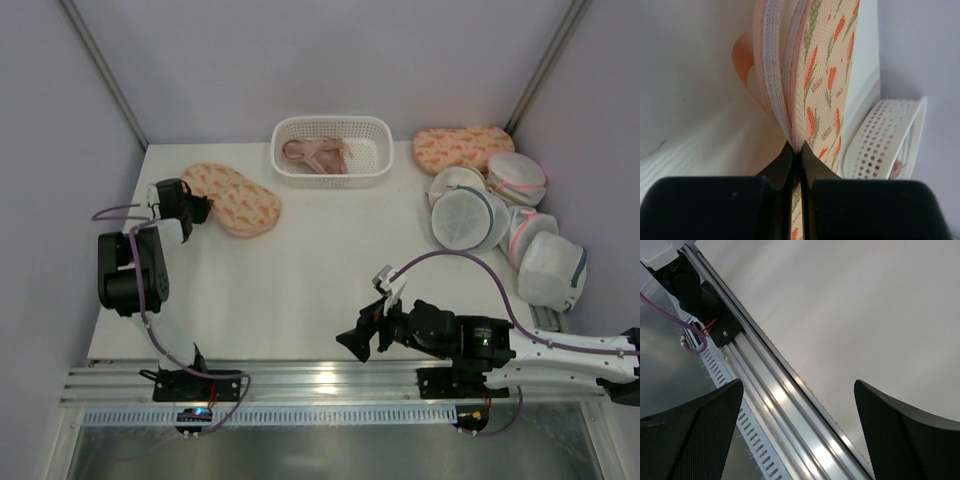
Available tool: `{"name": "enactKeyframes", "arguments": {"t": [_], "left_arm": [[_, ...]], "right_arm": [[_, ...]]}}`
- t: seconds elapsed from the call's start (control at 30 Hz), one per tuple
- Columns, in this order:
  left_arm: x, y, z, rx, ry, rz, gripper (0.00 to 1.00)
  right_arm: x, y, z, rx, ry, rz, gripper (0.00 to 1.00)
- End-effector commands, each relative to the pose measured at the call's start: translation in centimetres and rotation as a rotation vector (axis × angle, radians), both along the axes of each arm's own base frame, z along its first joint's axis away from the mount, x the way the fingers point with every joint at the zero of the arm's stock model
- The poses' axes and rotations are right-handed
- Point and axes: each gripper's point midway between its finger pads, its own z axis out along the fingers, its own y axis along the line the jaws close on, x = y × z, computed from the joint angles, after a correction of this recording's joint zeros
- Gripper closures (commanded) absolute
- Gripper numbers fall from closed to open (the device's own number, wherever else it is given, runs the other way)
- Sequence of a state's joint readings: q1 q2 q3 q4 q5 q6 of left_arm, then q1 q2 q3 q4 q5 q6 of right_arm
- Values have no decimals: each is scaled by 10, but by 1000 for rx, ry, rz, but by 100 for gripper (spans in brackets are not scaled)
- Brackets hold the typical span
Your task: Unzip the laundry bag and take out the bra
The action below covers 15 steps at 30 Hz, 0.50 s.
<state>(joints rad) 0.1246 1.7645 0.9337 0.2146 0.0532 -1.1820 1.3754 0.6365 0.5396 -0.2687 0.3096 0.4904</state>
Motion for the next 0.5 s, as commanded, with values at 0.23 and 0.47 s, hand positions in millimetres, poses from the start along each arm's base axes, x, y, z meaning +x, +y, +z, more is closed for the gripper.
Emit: {"name": "enactKeyframes", "arguments": {"t": [0.23,0.47], "left_arm": [[93,75,28,-215,-320,286,100],[88,110,18,-193,-371,490,100]], "right_arm": [[-3,-6,-5,-5,23,-11,6],[-2,-5,-11,-43,22,-4,5]]}}
